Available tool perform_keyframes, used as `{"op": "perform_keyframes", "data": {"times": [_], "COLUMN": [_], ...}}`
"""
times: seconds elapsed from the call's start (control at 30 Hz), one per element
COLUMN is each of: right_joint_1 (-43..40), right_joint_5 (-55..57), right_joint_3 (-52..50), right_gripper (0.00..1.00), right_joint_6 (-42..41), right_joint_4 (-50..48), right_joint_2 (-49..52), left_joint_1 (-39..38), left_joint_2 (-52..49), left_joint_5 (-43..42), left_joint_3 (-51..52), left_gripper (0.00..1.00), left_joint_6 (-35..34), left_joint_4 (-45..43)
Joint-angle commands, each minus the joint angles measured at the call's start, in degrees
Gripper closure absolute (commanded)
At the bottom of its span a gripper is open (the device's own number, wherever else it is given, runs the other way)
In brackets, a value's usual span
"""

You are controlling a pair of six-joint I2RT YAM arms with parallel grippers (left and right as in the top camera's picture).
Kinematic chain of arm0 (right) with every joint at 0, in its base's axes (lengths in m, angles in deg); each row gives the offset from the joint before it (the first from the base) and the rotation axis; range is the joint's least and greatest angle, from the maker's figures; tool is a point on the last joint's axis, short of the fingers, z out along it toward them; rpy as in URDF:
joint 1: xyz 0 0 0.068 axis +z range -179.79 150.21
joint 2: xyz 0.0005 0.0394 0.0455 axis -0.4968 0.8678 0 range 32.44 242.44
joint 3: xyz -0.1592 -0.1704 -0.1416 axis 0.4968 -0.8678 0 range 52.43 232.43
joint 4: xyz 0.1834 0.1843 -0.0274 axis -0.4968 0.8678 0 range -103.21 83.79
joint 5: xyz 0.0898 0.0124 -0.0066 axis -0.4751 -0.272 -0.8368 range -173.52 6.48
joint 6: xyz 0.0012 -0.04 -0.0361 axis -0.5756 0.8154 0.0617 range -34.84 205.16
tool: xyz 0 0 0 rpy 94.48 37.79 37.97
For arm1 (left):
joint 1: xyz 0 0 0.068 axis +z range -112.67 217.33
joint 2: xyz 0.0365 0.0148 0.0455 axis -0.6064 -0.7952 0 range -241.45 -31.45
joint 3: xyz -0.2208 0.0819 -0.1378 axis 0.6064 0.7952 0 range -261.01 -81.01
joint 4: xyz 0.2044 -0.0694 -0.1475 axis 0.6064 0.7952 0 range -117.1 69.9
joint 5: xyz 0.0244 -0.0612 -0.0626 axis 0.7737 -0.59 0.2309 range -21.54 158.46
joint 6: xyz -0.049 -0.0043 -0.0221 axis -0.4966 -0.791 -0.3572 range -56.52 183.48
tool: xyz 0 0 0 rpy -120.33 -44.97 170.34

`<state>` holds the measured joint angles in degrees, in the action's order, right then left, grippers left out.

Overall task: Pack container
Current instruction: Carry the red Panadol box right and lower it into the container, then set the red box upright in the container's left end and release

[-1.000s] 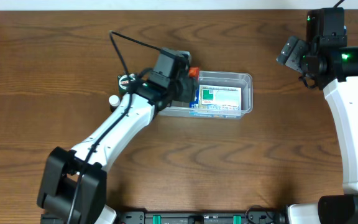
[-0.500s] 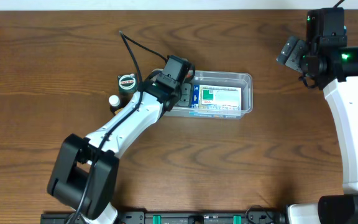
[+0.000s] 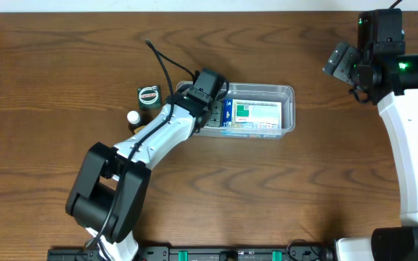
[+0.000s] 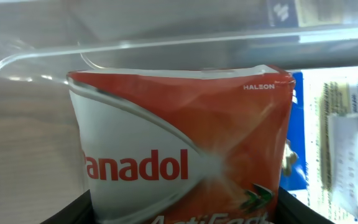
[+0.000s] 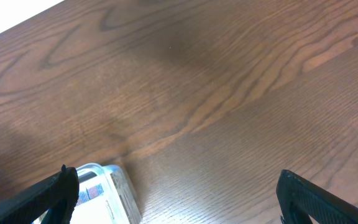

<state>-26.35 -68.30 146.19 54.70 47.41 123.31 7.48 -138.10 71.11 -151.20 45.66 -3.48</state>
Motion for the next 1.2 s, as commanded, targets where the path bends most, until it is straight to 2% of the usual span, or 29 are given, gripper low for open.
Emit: {"op": "perform_keyframes", "data": {"times": [0.0,0.97,1.17], "right_joint_1": [-0.3,-0.3,-0.3], "right_joint_5": [0.9,0.9,0.9], "right_joint_3": [0.2,0.2,0.2], "right_gripper": [0.01,0.01,0.01], "right_joint_6": [0.8,0.8,0.8], "right_joint_4": [0.1,0.1,0.1], "right_joint_2": [-0.2,-0.2,-0.2], "left_joint_1": [-0.1,-0.1,-0.1], "left_joint_2": [-1.6,-1.6,-1.6], "left_joint_5": [1.5,-0.3,-0.2], "left_joint_3": [-0.9,-0.9,-2.4], "left_gripper": [0.38,0.37,0.37], "left_joint_6": [-0.6,-2.2,-1.6], "left_joint_4": [0.5,0.1,4.3]}}
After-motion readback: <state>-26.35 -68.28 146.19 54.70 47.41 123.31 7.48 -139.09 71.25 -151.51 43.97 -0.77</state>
